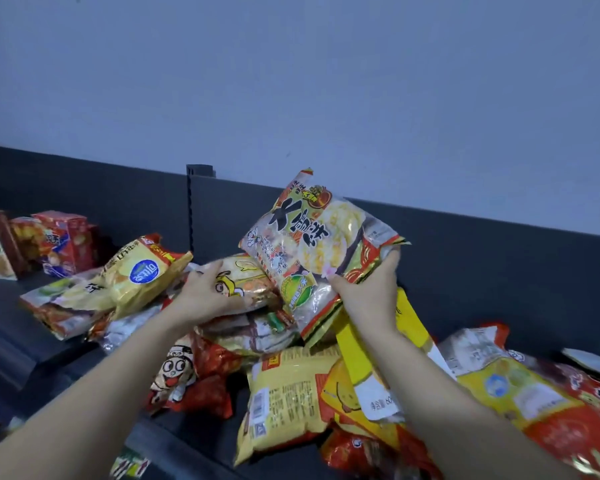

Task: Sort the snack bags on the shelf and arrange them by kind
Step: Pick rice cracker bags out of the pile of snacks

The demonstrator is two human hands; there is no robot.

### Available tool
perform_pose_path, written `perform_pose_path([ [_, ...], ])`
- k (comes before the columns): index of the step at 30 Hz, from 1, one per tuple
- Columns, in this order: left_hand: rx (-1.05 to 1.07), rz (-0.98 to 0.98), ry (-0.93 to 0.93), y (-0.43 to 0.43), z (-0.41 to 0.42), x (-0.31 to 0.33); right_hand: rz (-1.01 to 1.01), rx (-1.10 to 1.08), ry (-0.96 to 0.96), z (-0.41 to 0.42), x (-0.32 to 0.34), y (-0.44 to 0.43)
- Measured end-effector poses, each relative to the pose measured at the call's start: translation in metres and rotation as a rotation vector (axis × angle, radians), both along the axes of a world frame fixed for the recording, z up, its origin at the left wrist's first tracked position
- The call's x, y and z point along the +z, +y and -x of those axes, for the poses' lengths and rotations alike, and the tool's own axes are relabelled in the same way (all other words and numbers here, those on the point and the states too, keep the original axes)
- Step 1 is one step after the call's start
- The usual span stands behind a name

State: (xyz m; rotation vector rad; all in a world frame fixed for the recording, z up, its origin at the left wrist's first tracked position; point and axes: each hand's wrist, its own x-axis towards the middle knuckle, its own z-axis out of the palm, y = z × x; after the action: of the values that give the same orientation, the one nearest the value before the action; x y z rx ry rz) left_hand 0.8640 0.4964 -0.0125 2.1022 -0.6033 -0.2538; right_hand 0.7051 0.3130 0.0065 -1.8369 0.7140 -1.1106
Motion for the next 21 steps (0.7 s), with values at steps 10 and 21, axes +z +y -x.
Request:
perform_pose_path([
  [10, 0.193, -0.515, -0.324, -0.009, -0.024, -0.007, 0.112, -0.105, 0.2, -0.034, -0.005, 0.017],
  [21, 0.21, -0.358, -0.504, -0.001, -0.018, -0.012, 0.302, -0.264, 0.106, -0.016, -0.012, 0.012],
])
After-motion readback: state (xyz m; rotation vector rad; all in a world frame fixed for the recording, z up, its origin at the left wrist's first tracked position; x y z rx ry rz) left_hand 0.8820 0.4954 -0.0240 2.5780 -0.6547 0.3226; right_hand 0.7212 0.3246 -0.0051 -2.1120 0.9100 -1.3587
